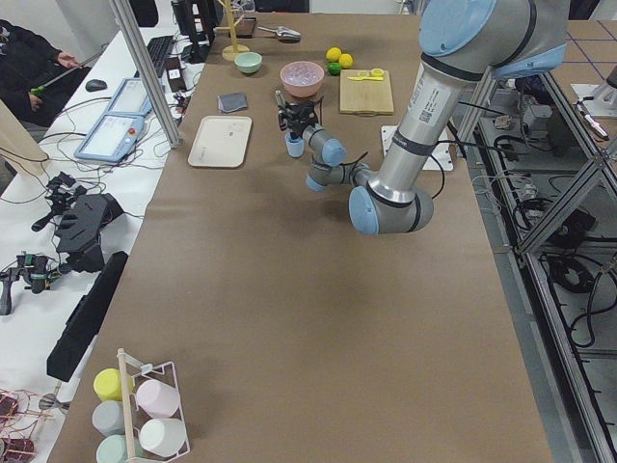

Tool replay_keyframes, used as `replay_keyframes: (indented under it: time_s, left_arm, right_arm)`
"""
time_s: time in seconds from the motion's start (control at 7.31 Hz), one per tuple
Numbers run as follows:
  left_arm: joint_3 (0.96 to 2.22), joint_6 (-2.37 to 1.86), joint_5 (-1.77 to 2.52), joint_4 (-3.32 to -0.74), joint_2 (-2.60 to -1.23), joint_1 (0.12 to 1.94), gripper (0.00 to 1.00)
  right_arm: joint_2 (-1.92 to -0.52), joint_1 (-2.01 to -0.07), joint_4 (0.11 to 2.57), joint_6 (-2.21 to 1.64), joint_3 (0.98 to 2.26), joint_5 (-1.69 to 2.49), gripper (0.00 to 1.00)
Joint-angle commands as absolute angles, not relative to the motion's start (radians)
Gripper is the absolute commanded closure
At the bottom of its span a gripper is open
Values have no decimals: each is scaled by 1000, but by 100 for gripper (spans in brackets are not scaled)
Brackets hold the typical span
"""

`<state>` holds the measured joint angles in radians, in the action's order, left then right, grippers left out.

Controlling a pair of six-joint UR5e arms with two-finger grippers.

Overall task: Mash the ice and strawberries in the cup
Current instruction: 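Press the pestle up and down inside the cup with the left gripper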

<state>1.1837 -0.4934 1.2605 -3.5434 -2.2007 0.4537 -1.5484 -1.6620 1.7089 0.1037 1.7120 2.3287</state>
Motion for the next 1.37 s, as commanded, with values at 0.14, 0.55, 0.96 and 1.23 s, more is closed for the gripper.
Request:
replay_keyframes:
  time_s: [0.14, 0.55, 0.96, 1.23]
  left_arm:
    - [1189, -494, 1259, -3524, -2200, 451, 100]
    - [1148, -492, 1258, -3527, -2194, 420, 100]
    - [1206, -503, 1259, -3522, -2207, 457, 100]
    - [1259, -511, 1267, -3464, -2198, 494, 100]
  right_arm:
    - [-1555, -1667, 1709, 104, 1718, 2329, 1]
    - [-1554, -1667, 1709, 104, 1717, 2329, 1]
    - [-1555, -1670, 1709, 104, 1718, 2329, 1]
    - [-1555, -1674, 1709, 104, 1718, 2329, 1]
